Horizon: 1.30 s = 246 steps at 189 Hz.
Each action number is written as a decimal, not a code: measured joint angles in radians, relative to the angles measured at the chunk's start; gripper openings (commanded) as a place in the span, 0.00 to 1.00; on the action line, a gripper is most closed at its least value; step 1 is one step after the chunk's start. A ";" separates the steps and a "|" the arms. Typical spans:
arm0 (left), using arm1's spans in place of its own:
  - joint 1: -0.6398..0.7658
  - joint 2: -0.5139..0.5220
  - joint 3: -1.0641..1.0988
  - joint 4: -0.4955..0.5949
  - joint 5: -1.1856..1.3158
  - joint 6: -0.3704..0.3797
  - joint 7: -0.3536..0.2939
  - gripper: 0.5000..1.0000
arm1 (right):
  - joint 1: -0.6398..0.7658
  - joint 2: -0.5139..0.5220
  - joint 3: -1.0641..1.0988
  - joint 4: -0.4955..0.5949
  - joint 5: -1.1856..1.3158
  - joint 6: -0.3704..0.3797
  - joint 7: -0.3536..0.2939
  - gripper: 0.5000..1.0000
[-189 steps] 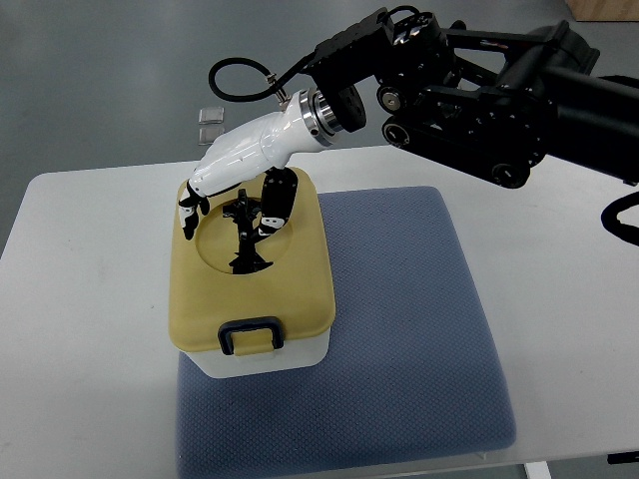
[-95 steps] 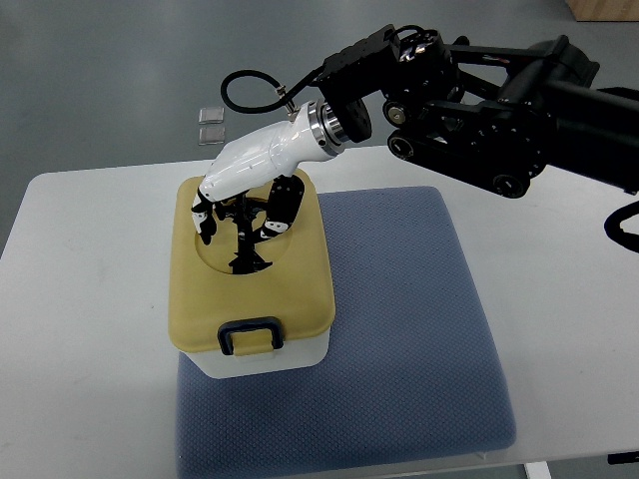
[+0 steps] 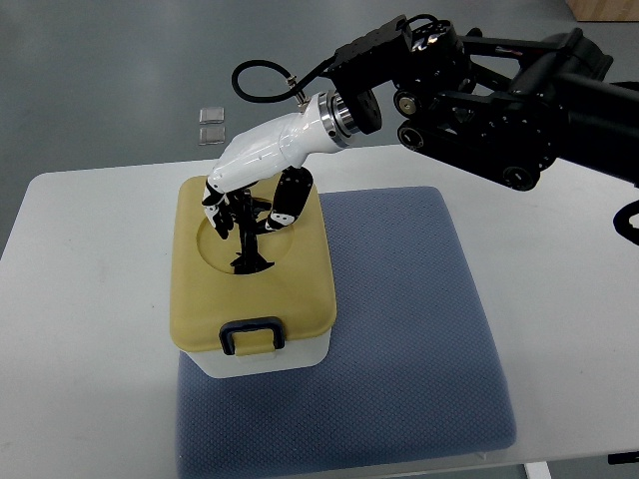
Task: Open white storage box with right hand
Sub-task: 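Close the right hand's fingers around the black handle on the lid, then lift the yellow lid up off the white box with the right hand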
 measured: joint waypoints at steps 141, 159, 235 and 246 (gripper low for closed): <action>0.000 0.000 0.000 0.000 0.000 0.000 0.000 1.00 | 0.007 0.002 0.015 0.009 0.002 0.003 0.037 0.00; 0.000 0.000 0.000 0.000 0.000 0.000 0.000 1.00 | 0.015 0.001 0.033 0.009 0.007 0.002 0.042 0.00; 0.000 0.000 0.000 0.000 0.000 0.000 0.000 1.00 | 0.037 -0.072 0.133 -0.003 0.023 -0.008 0.045 0.00; 0.000 0.000 0.000 0.000 0.000 0.000 0.000 1.00 | 0.032 -0.098 0.150 -0.007 0.029 -0.010 0.045 0.00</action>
